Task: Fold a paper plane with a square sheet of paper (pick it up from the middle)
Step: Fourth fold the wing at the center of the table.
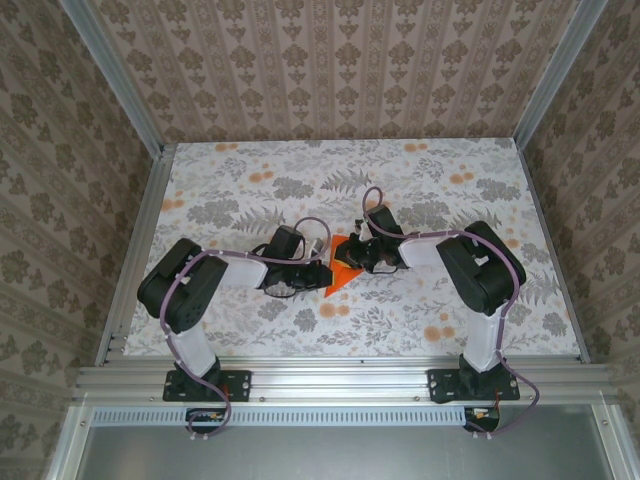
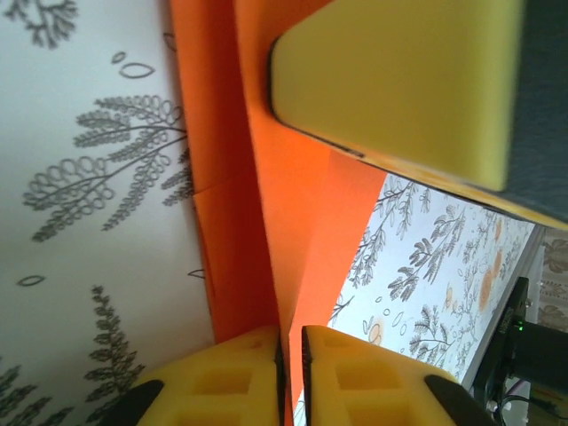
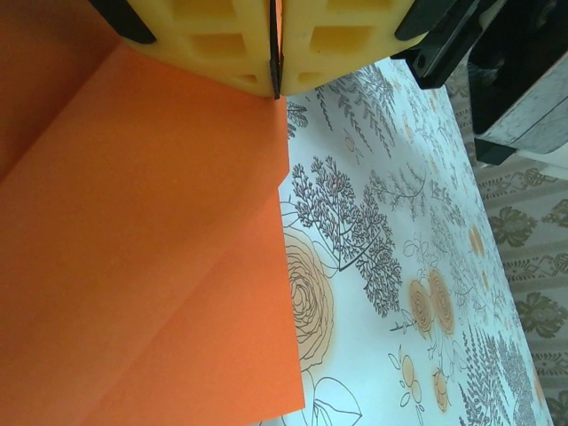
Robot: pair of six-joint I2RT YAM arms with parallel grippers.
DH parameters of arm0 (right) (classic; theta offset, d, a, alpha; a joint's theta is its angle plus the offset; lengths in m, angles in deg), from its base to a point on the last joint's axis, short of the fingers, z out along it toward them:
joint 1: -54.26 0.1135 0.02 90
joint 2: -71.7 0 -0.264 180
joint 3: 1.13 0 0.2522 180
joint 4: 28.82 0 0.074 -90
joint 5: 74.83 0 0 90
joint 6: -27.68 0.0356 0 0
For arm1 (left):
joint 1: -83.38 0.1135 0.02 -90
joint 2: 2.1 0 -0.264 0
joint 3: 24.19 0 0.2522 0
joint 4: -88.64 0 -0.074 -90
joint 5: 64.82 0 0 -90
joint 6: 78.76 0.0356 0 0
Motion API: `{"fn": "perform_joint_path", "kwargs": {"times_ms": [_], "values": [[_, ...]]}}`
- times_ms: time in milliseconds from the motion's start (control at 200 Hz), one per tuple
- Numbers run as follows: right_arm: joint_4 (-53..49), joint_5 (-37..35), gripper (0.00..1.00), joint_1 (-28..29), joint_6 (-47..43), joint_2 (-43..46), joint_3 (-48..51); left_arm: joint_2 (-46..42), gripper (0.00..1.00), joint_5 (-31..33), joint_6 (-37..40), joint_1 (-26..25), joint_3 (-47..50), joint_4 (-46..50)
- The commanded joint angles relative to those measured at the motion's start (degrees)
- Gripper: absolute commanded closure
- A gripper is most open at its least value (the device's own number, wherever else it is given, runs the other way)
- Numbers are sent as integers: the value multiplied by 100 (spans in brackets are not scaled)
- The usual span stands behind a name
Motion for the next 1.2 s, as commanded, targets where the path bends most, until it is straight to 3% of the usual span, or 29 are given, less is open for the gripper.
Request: {"fn": "perform_joint_path", "kwargs": {"times_ms": [0,165,575,835,1195], "values": [[36,172,89,38,55,-126,-50,70,80,361,103,54,-79,435],[20,239,90,33,31,-98,-40,68,77,398,99,54,-257,499],[2,266,89,33,9,-85,-21,256,80,313,14,54,-423,298],[-7,270,89,29,11,13,-23,265,100,443,-88,54,-339,237],[-204,-40,85,-327,-98,776,224,167,100,791,-525,93,150,86]]}}
